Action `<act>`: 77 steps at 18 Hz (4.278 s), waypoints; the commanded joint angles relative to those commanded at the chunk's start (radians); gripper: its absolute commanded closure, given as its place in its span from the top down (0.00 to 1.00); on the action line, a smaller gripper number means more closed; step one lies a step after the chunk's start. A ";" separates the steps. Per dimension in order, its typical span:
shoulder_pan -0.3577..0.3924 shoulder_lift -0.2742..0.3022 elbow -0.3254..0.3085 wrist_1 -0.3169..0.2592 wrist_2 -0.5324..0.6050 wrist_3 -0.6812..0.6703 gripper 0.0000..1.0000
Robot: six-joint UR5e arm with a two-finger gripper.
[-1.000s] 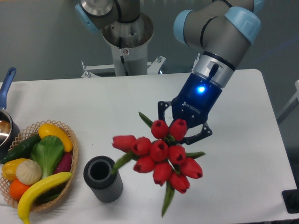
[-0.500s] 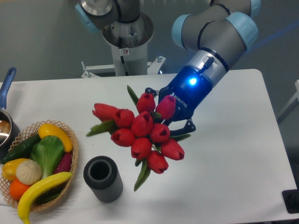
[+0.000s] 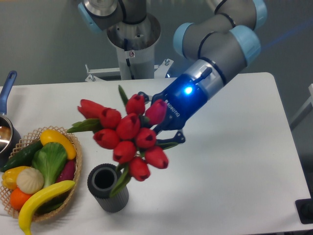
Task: Insert the flowers into the vase
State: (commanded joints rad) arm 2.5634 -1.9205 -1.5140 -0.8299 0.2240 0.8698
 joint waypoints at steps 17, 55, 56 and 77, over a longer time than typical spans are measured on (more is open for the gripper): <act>-0.071 -0.072 0.009 0.052 0.034 0.005 0.00; -0.014 -0.035 -0.287 0.068 0.181 0.356 1.00; 0.000 -0.032 -0.293 0.069 0.181 0.356 1.00; 0.328 0.067 -0.316 0.068 0.421 0.357 1.00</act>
State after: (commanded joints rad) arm 2.8916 -1.8531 -1.8301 -0.7624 0.6453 1.2272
